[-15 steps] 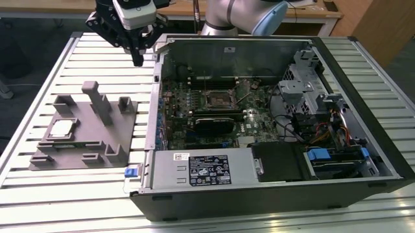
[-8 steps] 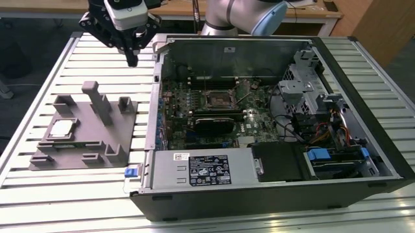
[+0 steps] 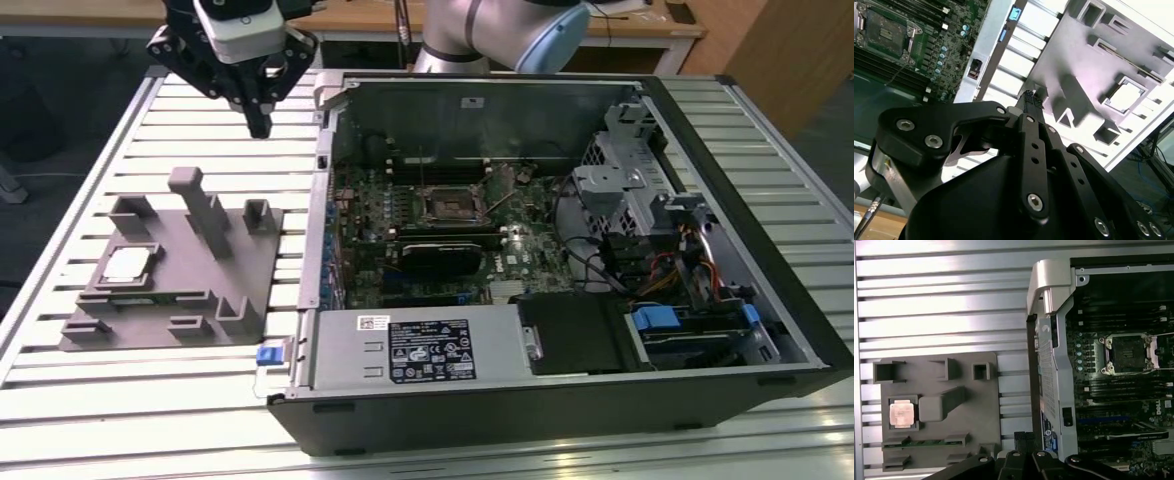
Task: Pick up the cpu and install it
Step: 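Reach for the cpu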
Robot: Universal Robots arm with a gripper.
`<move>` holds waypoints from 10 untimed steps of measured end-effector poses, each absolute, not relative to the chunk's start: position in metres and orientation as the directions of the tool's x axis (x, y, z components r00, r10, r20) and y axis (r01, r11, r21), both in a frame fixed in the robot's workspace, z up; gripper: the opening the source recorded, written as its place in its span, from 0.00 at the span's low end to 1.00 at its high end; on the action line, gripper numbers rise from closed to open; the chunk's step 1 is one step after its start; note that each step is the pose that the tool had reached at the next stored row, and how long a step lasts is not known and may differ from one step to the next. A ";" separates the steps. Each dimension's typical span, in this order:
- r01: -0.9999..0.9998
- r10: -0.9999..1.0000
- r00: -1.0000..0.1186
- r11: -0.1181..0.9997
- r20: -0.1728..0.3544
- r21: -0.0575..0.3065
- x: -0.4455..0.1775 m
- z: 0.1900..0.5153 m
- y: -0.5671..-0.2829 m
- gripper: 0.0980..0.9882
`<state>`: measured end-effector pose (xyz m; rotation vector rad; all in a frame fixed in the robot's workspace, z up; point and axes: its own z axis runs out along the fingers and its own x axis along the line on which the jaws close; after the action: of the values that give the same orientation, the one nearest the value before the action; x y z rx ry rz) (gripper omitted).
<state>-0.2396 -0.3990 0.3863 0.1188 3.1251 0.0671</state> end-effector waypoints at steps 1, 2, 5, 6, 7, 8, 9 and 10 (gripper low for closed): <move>0.076 0.076 -0.997 0.996 -0.012 0.043 -0.241 0.386 -0.399 0.01; 0.076 0.076 -0.997 0.996 -0.012 0.043 -0.242 0.386 -0.399 0.01; 0.076 0.076 -0.997 0.996 -0.011 0.043 -0.247 0.386 -0.399 0.01; 0.076 0.076 -0.997 0.996 -0.011 0.043 -0.248 0.386 -0.399 0.01; 0.076 0.076 -0.997 0.996 -0.011 0.043 -0.249 0.386 -0.399 0.01; 0.076 0.076 -0.997 0.996 -0.011 0.043 -0.251 0.386 -0.399 0.01; 0.076 0.076 -0.997 0.996 -0.011 0.043 -0.252 0.386 -0.399 0.01; 0.076 0.076 -0.997 0.996 -0.011 0.043 -0.254 0.386 -0.399 0.01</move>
<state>-0.2536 -0.3989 0.3856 0.1190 3.1260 0.0671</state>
